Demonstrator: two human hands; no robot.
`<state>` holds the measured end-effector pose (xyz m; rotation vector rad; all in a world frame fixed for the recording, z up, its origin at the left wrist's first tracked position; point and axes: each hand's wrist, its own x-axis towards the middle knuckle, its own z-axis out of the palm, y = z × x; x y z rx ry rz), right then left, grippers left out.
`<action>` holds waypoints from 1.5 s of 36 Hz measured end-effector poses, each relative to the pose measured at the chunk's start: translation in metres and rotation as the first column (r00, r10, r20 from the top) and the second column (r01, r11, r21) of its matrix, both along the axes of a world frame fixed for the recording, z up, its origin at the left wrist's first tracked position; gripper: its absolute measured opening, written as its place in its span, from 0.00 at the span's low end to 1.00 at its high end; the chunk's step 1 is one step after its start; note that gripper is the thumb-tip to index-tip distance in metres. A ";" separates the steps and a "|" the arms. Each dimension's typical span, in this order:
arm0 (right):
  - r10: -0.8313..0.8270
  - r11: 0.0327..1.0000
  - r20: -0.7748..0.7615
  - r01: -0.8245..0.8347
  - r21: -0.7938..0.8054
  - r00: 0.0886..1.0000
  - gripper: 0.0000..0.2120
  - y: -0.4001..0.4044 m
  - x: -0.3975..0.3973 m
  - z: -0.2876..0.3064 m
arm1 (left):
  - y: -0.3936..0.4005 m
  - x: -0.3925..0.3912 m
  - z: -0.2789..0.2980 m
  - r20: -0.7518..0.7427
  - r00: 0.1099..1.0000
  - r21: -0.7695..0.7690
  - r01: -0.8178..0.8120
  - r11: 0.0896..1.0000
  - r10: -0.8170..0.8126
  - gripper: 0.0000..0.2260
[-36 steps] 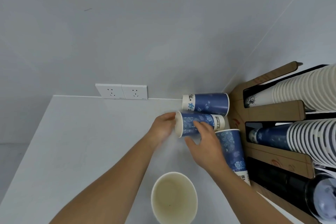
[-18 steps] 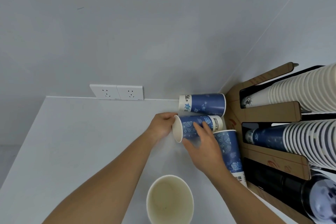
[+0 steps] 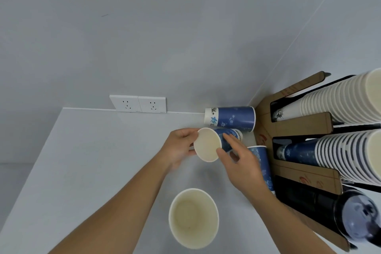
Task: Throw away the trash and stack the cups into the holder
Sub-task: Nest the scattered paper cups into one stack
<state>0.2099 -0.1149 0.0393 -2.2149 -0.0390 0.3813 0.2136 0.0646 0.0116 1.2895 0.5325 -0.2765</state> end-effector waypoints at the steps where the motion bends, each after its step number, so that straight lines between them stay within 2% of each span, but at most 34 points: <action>1: -0.011 1.000 -0.001 0.011 0.029 1.000 0.25 -0.001 -0.001 0.003 | 0.001 -0.003 0.004 0.008 1.000 -0.004 0.009 1.000 -0.009 0.11; 8: -0.049 0.973 0.010 0.046 0.228 0.999 0.17 -0.007 -0.007 0.024 | 0.006 -0.021 0.040 0.062 0.997 -0.046 0.050 0.998 -0.047 0.09; 19: -0.044 0.866 -0.014 0.045 0.499 0.999 0.15 -0.009 -0.025 0.067 | 0.009 -0.048 0.095 0.170 0.983 0.032 0.061 0.998 -0.065 0.10; 30: -0.029 0.833 0.055 -0.006 0.553 0.998 0.12 -0.013 -0.050 0.118 | 0.008 -0.097 0.143 0.309 0.946 0.120 0.064 0.991 -0.098 0.13; 37: 0.000 0.773 0.120 -0.076 0.630 0.993 0.17 -0.009 -0.070 0.154 | 0.006 -0.124 0.175 0.426 0.899 0.190 0.022 0.982 -0.102 0.15; 45: 0.123 0.707 0.199 -0.227 0.670 0.972 0.18 -0.010 -0.095 0.190 | 0.006 -0.154 0.203 0.522 0.853 0.186 -0.105 0.977 -0.008 0.13; 54: 0.108 0.752 0.232 -0.232 0.616 0.967 0.11 -0.009 -0.111 0.193 | 0.004 -0.175 0.205 0.503 0.863 0.188 -0.160 0.969 0.045 0.10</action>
